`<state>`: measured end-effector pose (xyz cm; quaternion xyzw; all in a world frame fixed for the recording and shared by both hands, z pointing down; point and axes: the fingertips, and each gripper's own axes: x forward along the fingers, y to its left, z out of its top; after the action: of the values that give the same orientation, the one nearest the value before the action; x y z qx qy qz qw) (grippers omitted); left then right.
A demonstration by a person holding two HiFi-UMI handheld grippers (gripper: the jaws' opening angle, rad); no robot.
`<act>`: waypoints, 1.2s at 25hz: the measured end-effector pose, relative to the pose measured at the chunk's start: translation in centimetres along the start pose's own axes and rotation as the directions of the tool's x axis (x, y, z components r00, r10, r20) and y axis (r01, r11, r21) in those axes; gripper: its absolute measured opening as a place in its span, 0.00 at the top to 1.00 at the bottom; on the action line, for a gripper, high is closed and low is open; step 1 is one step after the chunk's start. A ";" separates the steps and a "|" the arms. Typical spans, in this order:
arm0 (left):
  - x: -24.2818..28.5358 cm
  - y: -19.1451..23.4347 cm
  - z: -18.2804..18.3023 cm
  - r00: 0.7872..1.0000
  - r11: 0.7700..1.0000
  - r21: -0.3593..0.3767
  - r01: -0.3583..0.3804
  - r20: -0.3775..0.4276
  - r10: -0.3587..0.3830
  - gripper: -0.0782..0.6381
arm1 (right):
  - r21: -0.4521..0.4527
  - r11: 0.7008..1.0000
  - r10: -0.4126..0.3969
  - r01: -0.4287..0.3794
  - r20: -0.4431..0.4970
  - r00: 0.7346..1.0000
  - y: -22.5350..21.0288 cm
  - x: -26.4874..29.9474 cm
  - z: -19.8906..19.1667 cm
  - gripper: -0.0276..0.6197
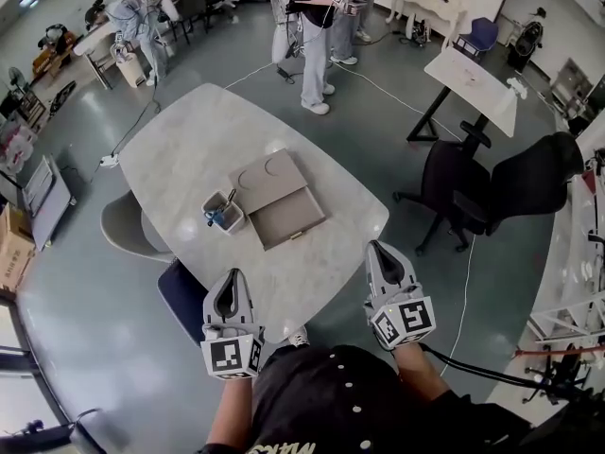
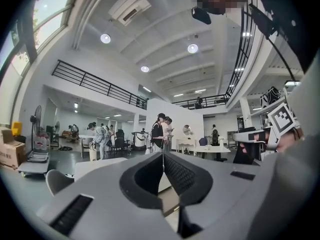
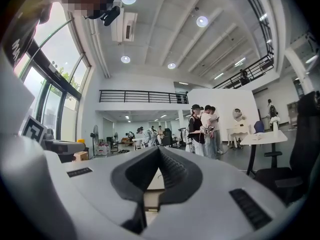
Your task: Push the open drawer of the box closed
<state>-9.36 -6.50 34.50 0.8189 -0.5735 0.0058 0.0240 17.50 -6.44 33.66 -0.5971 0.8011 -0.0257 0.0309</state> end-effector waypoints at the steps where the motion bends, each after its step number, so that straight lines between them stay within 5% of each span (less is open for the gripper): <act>1: 0.6 0.4 0.0 1.000 1.000 -0.001 0.002 0.002 -0.002 0.87 | -0.002 1.000 0.000 0.000 -0.001 1.000 0.0 0.7 -0.1 0.96; 17: 5.7 2.0 -1.9 0.996 0.999 -0.033 -0.024 -0.082 0.021 0.87 | 0.137 0.990 0.053 -0.032 -0.155 0.987 -1.6 8.2 -4.6 0.96; 25: 7.2 1.8 -4.9 0.988 0.997 -0.068 -0.036 -0.151 0.025 0.87 | 0.300 0.954 0.095 -0.010 -0.272 0.958 -2.2 11.2 -11.1 0.96; 30: 7.5 1.3 -7.4 0.978 0.994 -0.096 -0.045 -0.206 0.024 0.87 | 0.328 0.945 0.130 -0.002 -0.369 0.920 -1.4 12.9 -16.7 0.96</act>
<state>-7.87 -13.66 42.20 0.8017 -0.5816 0.0615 0.1236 13.79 -19.15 50.19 -0.5395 0.7964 -0.2716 -0.0296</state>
